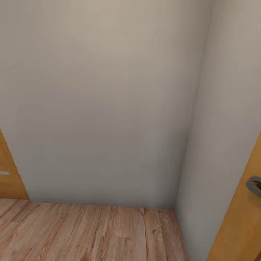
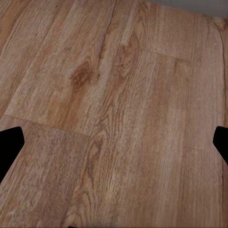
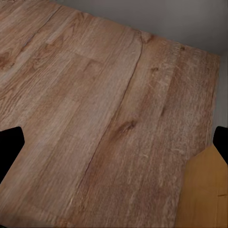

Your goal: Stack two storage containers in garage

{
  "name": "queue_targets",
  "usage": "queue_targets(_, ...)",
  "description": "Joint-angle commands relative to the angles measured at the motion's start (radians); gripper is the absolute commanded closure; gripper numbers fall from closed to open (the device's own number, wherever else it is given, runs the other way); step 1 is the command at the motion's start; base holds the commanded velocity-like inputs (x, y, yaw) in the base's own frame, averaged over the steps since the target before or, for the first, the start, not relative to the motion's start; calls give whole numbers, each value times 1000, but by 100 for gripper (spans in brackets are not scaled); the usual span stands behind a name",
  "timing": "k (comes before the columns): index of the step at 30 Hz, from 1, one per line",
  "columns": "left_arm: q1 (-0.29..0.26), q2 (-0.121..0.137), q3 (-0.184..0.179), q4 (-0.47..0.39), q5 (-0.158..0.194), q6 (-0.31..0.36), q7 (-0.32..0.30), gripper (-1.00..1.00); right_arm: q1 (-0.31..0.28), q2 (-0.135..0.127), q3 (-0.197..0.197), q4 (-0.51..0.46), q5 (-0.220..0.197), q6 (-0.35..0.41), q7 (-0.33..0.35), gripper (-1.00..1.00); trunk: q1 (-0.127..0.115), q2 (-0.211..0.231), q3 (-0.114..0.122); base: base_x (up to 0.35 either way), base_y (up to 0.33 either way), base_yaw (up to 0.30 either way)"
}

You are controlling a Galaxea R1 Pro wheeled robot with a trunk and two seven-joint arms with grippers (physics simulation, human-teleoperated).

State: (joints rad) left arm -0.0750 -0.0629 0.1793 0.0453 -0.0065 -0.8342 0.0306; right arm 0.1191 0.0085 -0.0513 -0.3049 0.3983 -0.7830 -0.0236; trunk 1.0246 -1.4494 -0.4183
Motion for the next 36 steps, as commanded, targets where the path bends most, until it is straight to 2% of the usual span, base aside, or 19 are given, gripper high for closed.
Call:
queue_targets(1,-2,0,0,4,-1,-6,3,-100,1,1,-5,-2,10,-1,-2,-100,0,-1,-1,170,0,25)
queue_targets(8,-2,-1,0,4,-2,-6,4,-100,1,1,-5,-2,10,-1,-2,-100,0,-1,-1,64,0,171)
queue_targets(29,-2,-2,0,4,-1,-5,5,-100,1,1,-5,-2,10,-1,-4,-100,0,-1,-1,2,0,269)
queue_targets(36,-2,-2,0,4,-1,-5,5,-100,1,1,-5,-2,10,-1,-4,-100,0,-1,-1,155,0,277)
